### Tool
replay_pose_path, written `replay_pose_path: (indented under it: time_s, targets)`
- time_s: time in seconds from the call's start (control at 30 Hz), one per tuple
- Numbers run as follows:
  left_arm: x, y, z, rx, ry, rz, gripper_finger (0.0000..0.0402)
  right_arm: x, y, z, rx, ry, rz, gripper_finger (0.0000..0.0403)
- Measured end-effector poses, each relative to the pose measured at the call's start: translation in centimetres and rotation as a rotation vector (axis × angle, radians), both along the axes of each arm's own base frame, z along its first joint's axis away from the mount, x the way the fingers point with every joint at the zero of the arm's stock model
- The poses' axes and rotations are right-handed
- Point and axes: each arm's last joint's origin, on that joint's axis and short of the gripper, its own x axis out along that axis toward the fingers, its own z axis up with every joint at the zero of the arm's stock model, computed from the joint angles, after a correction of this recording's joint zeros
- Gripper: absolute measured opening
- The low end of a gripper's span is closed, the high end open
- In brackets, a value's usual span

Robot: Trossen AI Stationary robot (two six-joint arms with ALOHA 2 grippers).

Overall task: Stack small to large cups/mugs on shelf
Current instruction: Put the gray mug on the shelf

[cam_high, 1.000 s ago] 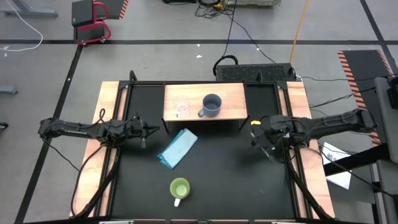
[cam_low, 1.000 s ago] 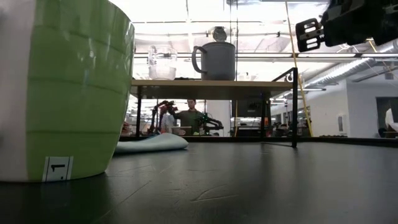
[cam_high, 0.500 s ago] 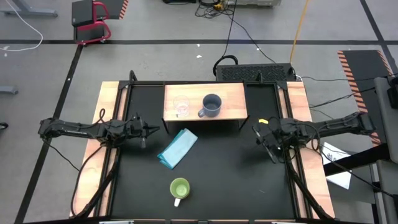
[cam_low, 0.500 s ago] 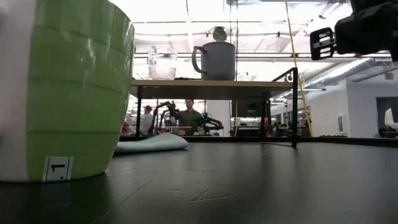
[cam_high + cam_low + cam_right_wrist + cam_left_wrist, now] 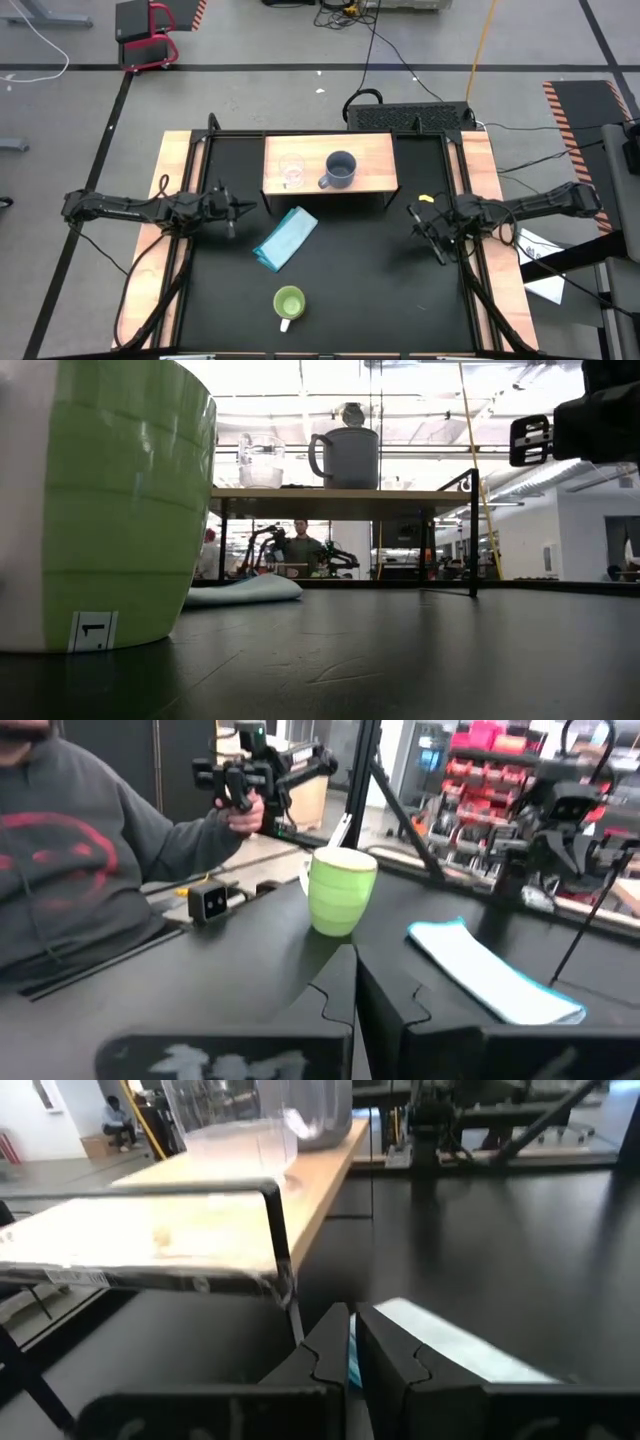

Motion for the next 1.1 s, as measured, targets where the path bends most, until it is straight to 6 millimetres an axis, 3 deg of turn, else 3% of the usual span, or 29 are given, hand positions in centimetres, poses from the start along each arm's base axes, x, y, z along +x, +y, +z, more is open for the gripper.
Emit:
replay_pose_path:
  time_s: [0.4, 0.53, 0.77, 0.93, 1.1]
  targets:
    - [0.2, -0.1, 1.6, -0.075, -0.18, -0.042, 0.0025, 0.0, 0.0, 0.1, 0.01, -0.012, 0.003, 0.0]
    - [0.2, -0.2, 2.3, -0.115, -0.247, -0.067, 0.0005, 0.0, 0.0, 0.0, 0.009, -0.006, 0.003, 0.0]
    - [0.5, -0.3, 3.3, -0.113, -0.238, -0.076, 0.0002, 0.0, 0.0, -0.1, 0.009, 0.004, 0.004, 0.0]
    - [1.3, -0.3, 5.4, -0.117, -0.233, -0.072, 0.0001, 0.0, 0.0, -0.2, 0.008, 0.019, 0.004, 0.0]
    - [3.0, -0.6, 8.9, -0.124, -0.179, -0.13, 0.0001, 0.0, 0.0, -0.2, 0.008, 0.019, 0.004, 0.0]
